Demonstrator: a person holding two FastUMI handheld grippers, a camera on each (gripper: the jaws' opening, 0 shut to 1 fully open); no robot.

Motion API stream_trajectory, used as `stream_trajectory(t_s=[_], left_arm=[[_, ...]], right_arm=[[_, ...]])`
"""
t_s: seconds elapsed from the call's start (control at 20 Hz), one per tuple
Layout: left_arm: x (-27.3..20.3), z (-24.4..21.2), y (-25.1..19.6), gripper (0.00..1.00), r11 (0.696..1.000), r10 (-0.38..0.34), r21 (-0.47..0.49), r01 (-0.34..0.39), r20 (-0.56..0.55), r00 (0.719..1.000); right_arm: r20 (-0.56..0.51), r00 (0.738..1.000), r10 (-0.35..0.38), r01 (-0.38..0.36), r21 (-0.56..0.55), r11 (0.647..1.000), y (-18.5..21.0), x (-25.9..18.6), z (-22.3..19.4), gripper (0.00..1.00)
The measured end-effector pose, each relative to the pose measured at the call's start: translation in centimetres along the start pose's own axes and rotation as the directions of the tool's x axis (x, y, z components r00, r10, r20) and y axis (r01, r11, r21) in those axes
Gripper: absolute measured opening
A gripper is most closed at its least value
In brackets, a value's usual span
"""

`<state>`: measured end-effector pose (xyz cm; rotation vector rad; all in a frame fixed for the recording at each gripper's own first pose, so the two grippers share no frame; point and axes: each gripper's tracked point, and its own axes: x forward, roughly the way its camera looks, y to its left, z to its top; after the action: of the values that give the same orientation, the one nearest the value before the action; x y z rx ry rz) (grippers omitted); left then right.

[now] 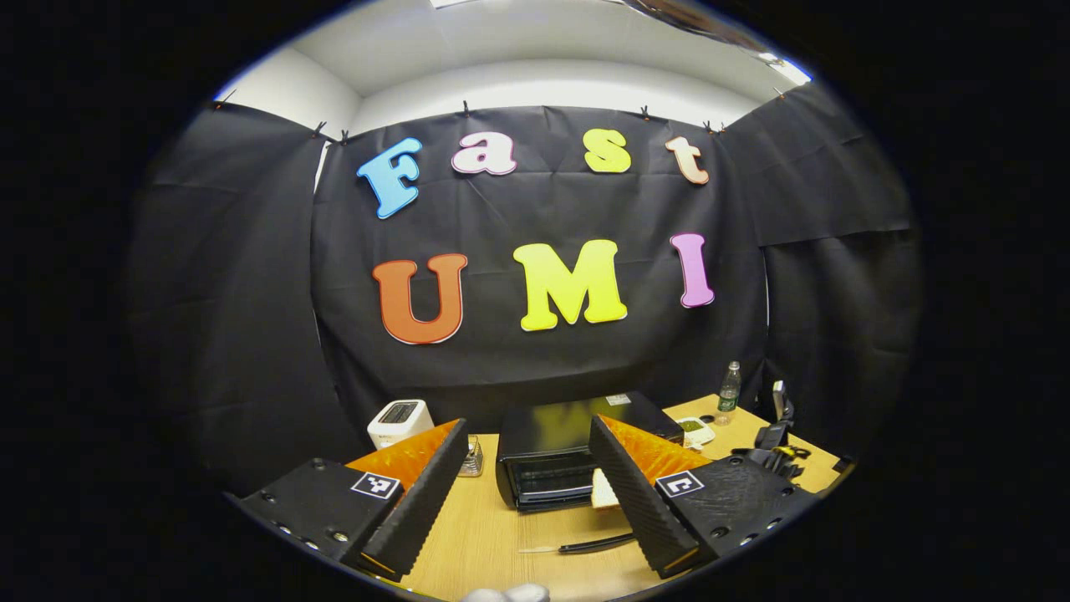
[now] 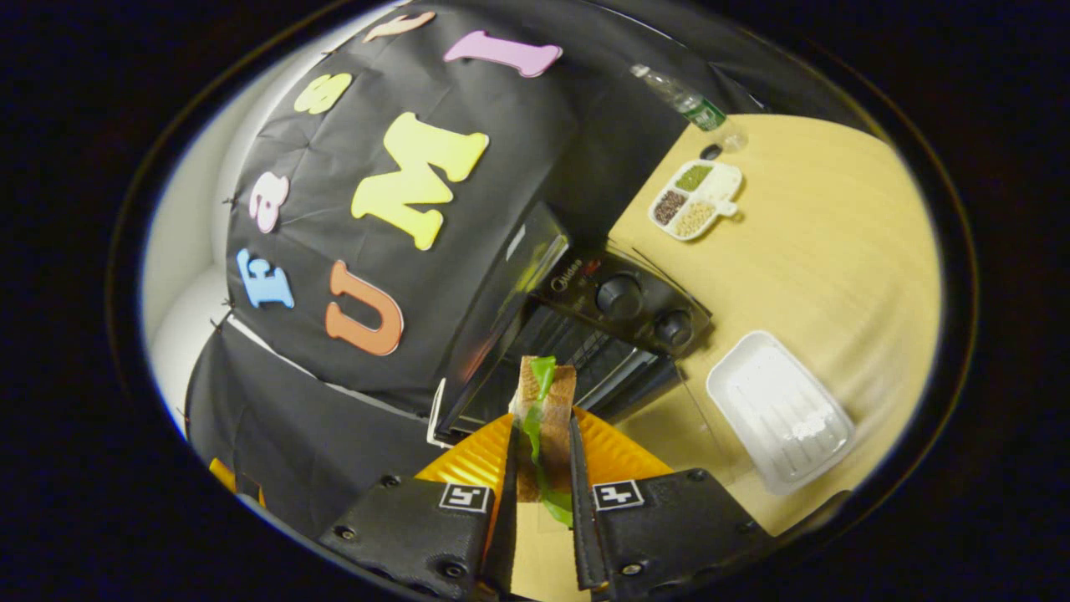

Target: Open the electric oven with the left hand, put the food in, and close the electric oven.

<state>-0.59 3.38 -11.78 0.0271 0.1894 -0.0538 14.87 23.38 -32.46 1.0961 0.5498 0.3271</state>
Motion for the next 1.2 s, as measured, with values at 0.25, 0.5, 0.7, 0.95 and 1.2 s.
stream_trajectory(t_s=[0.25, 0.5, 0.7, 0.95, 1.2], left_arm=[[0.0, -0.8, 0.2, 0.95, 1.0, -0.018, 0.009, 0.018, -0.03, 0.999], [0.9, -1.6, 0.5, 0.95, 0.999, -0.031, 0.01, 0.031, -0.052, 0.998], [1.5, -2.3, 1.0, 0.95, 0.999, -0.033, 0.004, 0.033, -0.07, 0.997], [2.2, -3.1, 1.6, 0.95, 1.0, -0.031, -0.001, 0.031, -0.087, 0.996], [2.5, -3.5, 1.4, 0.95, 0.999, -0.031, -0.014, 0.029, -0.095, 0.995]], right_arm=[[0.053, 0.999, 0.008, -0.011, 0.055, 0.998, -0.5, 5.3, -0.5, 0.27], [0.102, 0.995, -0.011, 0.0, 0.11, 0.994, -0.8, 10.3, -0.2, 0.27], [0.117, 0.992, -0.046, 0.035, 0.094, 0.995, -1.3, 13.3, 0.0, 0.31], [0.118, 0.99, -0.076, 0.076, 0.008, 0.997, -1.5, 14.8, 0.3, 0.27], [0.112, 0.985, -0.13, 0.142, -0.112, 0.984, -2.4, 14.9, 0.2, 0.36]])
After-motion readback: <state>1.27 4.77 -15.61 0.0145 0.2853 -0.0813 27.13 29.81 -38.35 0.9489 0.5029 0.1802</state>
